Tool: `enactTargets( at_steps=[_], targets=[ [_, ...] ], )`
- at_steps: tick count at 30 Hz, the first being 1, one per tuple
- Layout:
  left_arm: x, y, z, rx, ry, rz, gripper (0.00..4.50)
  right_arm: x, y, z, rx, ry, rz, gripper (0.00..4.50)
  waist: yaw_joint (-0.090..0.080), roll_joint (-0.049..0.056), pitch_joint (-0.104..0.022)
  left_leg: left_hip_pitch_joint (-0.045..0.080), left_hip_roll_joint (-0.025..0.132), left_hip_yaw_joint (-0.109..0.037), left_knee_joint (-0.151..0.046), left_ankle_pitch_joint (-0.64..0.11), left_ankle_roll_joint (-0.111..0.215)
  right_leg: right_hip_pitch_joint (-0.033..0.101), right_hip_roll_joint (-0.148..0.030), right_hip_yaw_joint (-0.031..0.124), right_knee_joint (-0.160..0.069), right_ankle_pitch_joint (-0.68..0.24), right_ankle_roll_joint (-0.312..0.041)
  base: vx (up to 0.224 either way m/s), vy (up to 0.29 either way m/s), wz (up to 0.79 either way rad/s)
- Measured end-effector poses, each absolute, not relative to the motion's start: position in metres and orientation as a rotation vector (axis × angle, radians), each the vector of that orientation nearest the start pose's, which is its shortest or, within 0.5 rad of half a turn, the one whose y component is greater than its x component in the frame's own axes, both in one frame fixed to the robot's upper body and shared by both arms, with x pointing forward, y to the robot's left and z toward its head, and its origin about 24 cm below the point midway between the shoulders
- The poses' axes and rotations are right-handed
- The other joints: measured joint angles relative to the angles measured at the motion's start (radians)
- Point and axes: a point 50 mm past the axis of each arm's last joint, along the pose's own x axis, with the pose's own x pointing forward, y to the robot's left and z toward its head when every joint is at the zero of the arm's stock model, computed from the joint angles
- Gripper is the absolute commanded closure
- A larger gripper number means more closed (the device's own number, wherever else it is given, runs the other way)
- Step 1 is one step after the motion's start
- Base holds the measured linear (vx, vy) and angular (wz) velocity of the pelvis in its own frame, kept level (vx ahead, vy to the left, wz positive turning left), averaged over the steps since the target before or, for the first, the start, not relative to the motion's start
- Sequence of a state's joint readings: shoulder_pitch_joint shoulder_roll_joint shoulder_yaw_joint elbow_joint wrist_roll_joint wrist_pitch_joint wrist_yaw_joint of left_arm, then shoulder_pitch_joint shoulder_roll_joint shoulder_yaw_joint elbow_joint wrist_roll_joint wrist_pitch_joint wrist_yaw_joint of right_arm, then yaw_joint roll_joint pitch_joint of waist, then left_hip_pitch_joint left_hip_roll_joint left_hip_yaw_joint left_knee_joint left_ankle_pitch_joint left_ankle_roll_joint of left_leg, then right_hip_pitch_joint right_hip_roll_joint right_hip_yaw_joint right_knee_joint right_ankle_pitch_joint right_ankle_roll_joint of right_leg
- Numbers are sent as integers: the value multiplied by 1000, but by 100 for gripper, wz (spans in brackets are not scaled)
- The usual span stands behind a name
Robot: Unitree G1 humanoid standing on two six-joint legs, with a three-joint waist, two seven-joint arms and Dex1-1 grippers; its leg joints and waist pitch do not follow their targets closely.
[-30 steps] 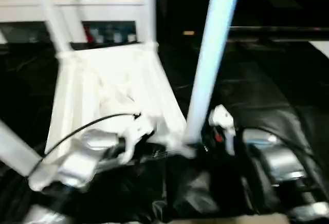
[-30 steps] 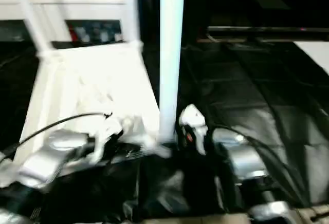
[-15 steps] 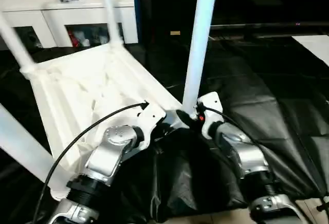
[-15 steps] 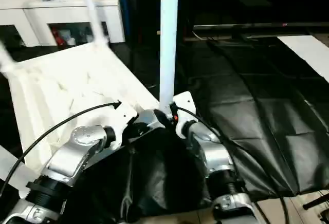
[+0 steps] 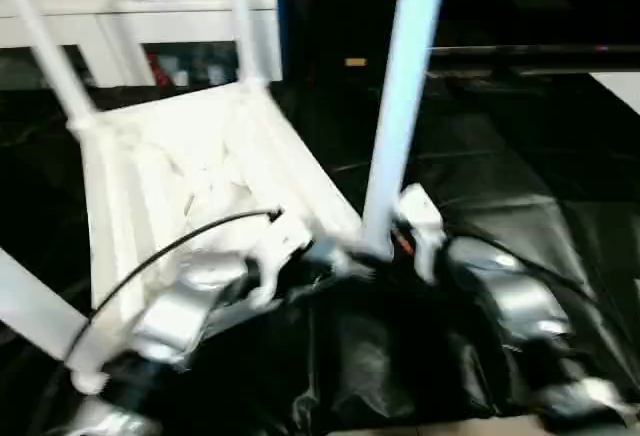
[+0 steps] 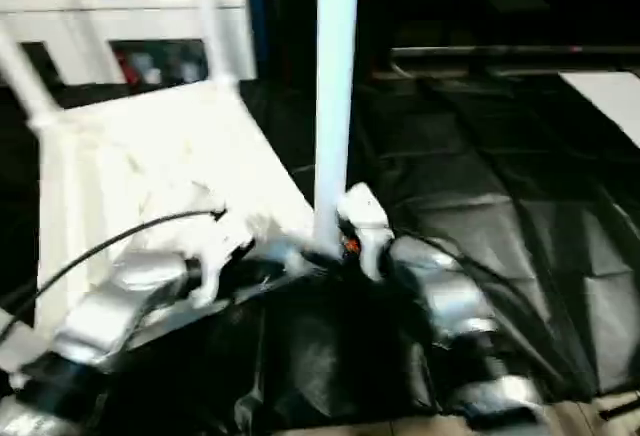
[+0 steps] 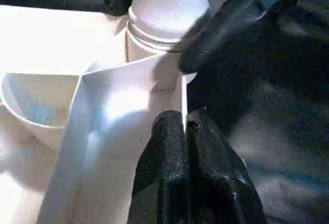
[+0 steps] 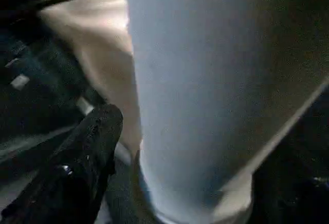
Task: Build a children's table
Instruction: Rotate leg to tighten
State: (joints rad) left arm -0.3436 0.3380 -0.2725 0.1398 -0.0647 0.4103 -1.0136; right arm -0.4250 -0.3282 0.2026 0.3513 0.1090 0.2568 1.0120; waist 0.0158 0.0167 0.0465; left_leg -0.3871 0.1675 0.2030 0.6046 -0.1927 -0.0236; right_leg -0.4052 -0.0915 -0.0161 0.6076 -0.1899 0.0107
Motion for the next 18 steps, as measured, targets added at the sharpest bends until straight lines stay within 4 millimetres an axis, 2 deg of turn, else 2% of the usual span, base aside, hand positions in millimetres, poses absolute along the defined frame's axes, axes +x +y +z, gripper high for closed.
enactTargets(
  at_steps=[5,6,8,11,12,18],
  targets=[
    [271,121,49,227,456,-1270,450,291,-135,52,-198,402,1255,84,13,-3,2,0,0,0,0,0,0,0,0,0,1,0,0,0,0,0],
    [269,122,49,225,461,-1285,450,289,-136,52,-206,410,1280,111,16,-3,2,0,0,0,0,0,0,1,0,0,1,0,0,0,0,0],
    [268,124,48,226,470,-1302,450,286,-137,52,-209,419,1306,118,20,-3,2,0,0,0,0,0,0,1,0,0,1,0,0,0,0,0],
    [266,127,48,222,481,-1327,450,284,-137,52,-202,430,1331,137,20,-4,2,0,0,0,1,0,0,1,0,1,1,0,0,0,0,0],
    [266,127,48,221,483,-1332,450,283,-136,52,-199,432,1335,156,20,-4,2,0,0,0,1,0,0,2,0,1,1,0,0,0,0,0],
    [265,128,48,218,488,-1340,450,282,-135,51,-187,430,1334,180,19,-4,2,0,0,0,1,0,0,2,0,0,1,0,0,0,0,0]
  ],
)
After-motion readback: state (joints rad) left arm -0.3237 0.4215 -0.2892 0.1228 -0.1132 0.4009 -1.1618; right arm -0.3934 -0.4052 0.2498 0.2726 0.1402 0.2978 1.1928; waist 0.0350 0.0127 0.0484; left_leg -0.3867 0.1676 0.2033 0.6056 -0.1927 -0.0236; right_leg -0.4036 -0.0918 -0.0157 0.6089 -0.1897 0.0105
